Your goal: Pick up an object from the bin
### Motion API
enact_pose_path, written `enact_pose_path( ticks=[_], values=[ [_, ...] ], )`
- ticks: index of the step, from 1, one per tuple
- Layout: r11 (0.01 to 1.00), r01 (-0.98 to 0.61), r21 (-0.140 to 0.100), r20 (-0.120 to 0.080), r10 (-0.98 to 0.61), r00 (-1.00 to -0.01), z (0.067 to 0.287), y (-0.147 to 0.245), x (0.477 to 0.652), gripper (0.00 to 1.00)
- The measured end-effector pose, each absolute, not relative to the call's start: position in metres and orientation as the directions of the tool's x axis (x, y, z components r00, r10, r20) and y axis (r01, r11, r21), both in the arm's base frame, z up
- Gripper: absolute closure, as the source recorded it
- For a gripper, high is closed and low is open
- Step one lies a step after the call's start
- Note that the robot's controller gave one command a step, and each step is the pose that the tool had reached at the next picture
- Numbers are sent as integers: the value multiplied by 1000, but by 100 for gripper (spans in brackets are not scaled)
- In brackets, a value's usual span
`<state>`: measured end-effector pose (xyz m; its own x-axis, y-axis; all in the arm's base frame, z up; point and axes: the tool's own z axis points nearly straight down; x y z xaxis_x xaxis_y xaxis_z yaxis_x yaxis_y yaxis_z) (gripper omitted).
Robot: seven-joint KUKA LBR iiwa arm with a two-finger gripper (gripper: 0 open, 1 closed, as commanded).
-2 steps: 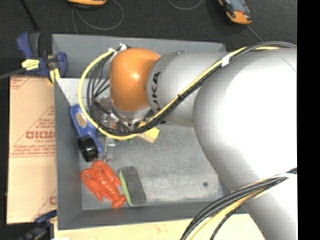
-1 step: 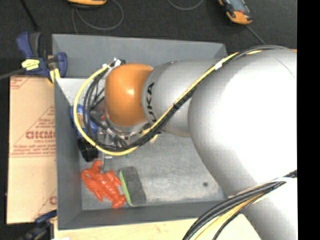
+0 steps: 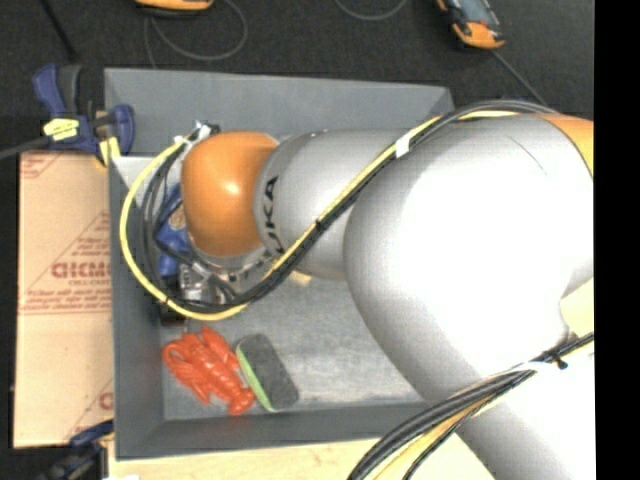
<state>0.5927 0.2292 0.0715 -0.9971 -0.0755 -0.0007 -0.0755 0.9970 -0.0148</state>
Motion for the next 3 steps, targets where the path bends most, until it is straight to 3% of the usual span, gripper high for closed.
enact_pose_path(
  ticks=[1, 2, 3],
  values=[
    [997, -76, -2, -2, -76, -997, 71, 236, 591, 0],
    [997, -76, -1, 0, -76, -997, 71, 237, 590, 100],
    [997, -76, -1, 0, -76, -997, 71, 237, 590, 100]
  ],
)
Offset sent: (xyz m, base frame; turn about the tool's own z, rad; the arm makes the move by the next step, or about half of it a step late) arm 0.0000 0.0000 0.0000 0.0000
